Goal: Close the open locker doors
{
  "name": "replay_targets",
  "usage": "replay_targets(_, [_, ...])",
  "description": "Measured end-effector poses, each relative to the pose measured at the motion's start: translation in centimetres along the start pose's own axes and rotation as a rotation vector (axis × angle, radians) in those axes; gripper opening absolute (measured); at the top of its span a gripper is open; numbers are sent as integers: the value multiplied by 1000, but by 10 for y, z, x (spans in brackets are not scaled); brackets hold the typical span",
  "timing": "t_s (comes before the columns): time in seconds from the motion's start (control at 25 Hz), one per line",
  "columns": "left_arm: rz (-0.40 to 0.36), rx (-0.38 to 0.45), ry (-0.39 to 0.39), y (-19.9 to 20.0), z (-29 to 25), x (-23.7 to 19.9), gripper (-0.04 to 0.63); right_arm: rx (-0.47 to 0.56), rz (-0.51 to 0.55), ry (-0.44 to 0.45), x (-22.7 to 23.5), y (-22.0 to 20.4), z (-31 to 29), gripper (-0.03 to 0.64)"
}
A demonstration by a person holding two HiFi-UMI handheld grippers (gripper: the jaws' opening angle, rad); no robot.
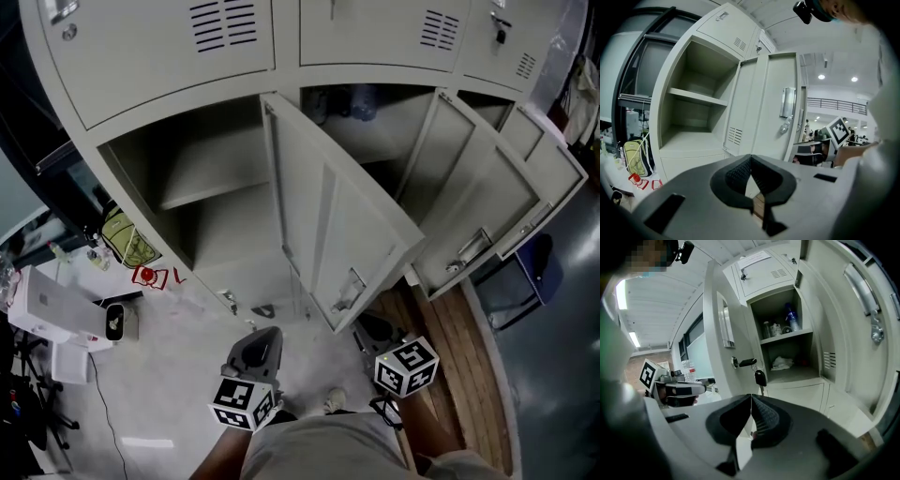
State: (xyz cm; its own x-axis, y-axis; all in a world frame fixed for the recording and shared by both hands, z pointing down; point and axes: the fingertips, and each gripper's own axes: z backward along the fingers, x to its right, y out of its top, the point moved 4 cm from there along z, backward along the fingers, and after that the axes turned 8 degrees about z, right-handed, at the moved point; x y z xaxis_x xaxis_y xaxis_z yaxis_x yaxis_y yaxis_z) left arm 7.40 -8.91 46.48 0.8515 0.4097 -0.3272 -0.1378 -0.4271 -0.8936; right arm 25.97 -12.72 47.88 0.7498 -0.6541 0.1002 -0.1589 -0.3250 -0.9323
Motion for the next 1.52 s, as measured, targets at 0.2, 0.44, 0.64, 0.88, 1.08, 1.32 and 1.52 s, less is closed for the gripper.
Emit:
replay_targets(0.2, [7,-11,-12,-4,4,-14,14,-10,12,20,-20,-3,-5,28])
replay_targets(0.44, [26,-11,-8,-3,12,-26,14,-19,22,63,-46,-1,-13,28])
replay_targets(0.64, [30,-2,21,-3,24,-41,14,-14,68,93,-69,6,-26,28])
replay_targets(0.88, [42,9,80,-3,46,-65,14,1,89,161,-98,12,-49,28])
replay_targets(1.08, [52,0,118,-5,64,-84,14,4,104,209,-118,16,-69,28])
replay_targets(1.32, [59,23,151,-2,79,-109,14,9,112,242,-140,23,-93,28])
replay_targets(1.52, [65,19,155,2,85,-126,14,12,119,254,-154,29,-114,28])
